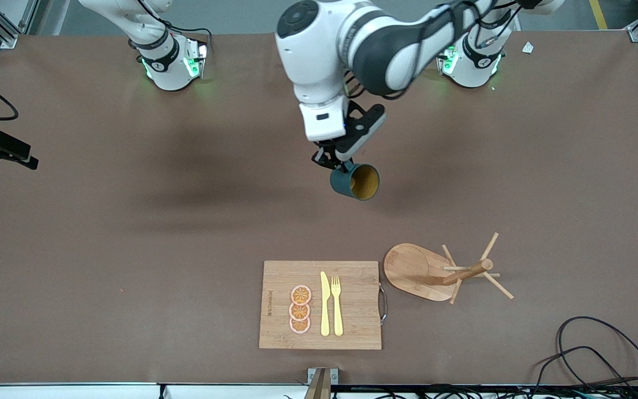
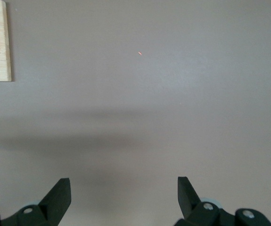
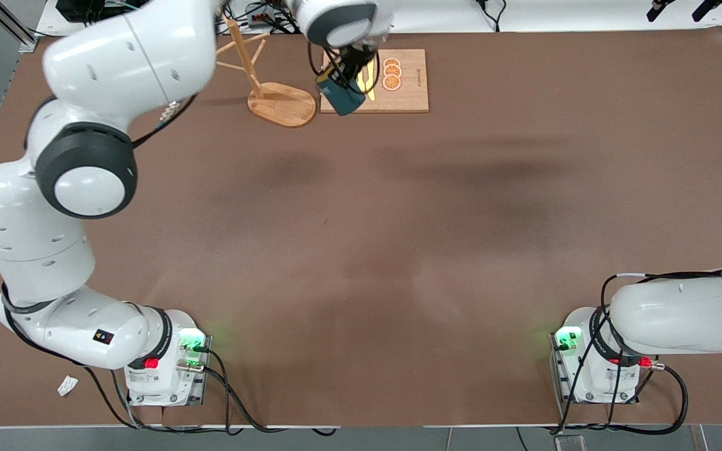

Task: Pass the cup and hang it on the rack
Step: 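Carry the mug with the left gripper over the wooden rack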

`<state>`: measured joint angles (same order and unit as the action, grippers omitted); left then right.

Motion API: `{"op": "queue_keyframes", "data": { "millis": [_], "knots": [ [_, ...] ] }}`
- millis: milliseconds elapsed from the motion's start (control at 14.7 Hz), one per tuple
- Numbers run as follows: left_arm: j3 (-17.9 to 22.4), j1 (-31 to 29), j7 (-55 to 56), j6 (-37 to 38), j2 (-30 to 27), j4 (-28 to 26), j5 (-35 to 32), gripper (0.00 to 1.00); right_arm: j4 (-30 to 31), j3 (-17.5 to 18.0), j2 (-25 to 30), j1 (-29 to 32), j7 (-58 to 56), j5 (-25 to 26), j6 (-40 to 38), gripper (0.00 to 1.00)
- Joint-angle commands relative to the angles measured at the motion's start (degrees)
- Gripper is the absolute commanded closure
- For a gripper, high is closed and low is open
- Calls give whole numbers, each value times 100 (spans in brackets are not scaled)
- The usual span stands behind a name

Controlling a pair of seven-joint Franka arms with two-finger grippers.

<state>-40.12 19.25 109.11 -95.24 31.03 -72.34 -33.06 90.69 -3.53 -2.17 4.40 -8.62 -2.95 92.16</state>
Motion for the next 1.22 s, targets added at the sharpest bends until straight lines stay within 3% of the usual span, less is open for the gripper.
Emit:
{"op": "queue_keyframes", "data": {
  "millis": [0, 747, 1155],
  "knots": [
    [-31, -491, -66, -432, -254, -52, 746, 100, 71, 72, 155, 87, -17, 162, -67, 0],
    [-5, -2056, -653, -1541, -343, -69, 3515, 100, 62, 63, 155, 96, -25, 180, -129, 0],
    [13, -3172, -1691, -1901, 34, -87, 5641, 100, 27, 72, 147, 87, -25, 215, -129, 0]
  ]
}}
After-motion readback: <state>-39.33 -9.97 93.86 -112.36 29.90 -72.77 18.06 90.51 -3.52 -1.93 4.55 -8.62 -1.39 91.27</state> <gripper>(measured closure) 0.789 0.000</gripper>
